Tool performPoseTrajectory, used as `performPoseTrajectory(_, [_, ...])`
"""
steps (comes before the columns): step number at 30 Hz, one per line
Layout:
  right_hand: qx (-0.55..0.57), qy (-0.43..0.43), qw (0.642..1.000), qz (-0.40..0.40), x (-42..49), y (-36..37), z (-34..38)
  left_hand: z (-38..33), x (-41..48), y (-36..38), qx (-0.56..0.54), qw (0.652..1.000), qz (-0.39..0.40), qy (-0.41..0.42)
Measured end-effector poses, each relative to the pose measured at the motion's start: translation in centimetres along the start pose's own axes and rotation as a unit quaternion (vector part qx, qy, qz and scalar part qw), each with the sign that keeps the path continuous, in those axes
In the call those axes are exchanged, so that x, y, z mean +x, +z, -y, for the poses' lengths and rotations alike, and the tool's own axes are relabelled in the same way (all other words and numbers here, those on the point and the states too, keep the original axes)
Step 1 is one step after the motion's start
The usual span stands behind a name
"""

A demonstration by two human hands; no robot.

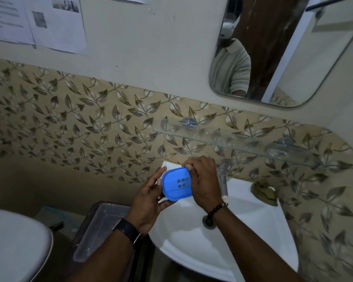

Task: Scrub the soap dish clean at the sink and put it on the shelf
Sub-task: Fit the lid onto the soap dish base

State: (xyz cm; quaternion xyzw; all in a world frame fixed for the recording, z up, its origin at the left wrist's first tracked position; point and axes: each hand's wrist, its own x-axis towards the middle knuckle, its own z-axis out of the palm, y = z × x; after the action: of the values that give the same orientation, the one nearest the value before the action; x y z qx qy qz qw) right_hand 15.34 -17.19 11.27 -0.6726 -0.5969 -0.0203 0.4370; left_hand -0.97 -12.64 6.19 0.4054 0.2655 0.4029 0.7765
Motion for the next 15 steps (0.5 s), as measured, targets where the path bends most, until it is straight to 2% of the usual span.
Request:
performPoseTrajectory(7, [0.044, 0.041, 0.997, -0.037, -1.4, -1.1, 0.1, 0.4, -0.5, 1.5, 0.01, 0.999, 0.027, 0.026])
performPoseTrajectory(15, [0.079, 0.025, 0.995, -0.06, -1.3, -3.7, -1.2, -0.3, 0.2, 3.7, 0.1, 0.988, 0.043, 0.113])
